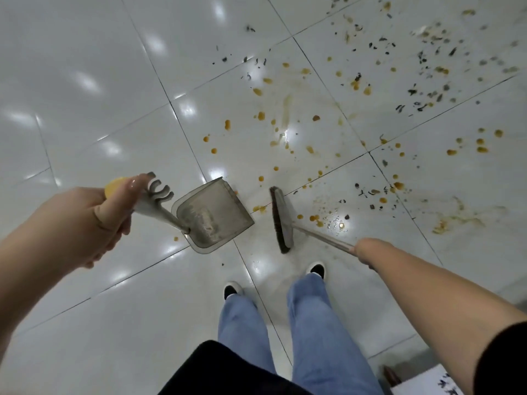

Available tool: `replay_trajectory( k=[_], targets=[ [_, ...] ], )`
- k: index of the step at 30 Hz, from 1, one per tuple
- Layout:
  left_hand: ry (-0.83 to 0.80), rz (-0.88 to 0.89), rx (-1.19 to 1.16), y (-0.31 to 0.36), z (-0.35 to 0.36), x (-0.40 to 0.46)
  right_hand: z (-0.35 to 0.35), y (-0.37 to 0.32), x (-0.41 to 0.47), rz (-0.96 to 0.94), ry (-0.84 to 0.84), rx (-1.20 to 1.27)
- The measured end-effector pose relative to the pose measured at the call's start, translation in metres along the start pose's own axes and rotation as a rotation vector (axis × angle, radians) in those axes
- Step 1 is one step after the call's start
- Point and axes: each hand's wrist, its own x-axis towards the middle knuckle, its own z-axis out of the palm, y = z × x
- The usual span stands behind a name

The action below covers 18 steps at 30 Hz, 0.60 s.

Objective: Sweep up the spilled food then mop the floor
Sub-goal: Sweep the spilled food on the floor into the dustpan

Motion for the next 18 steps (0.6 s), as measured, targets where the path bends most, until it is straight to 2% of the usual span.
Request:
replay_trajectory(
  k=[4, 8, 13, 18],
  targets=[
    [-0.056, 0.102, 0.060, 0.057, 0.023, -0.008, -0.019, 0.059, 0.025, 0.071, 0.070, 0.046],
    [-0.084, 0.161, 0.059, 0.105, 0.038, -0.006, -0.022, 0.105, 0.023, 0.058, 0.122, 0.274],
    [-0.161, 0.234, 0.034, 0.154, 0.055, -0.002, 0.025, 0.167, 0.000, 0.181, 0.073, 0.811],
    [-0.337, 0.210, -0.100, 0.197, 0.068, 0.008, 0.072, 0.191, -0.027, 0.134, -0.189, 1.343]
  ],
)
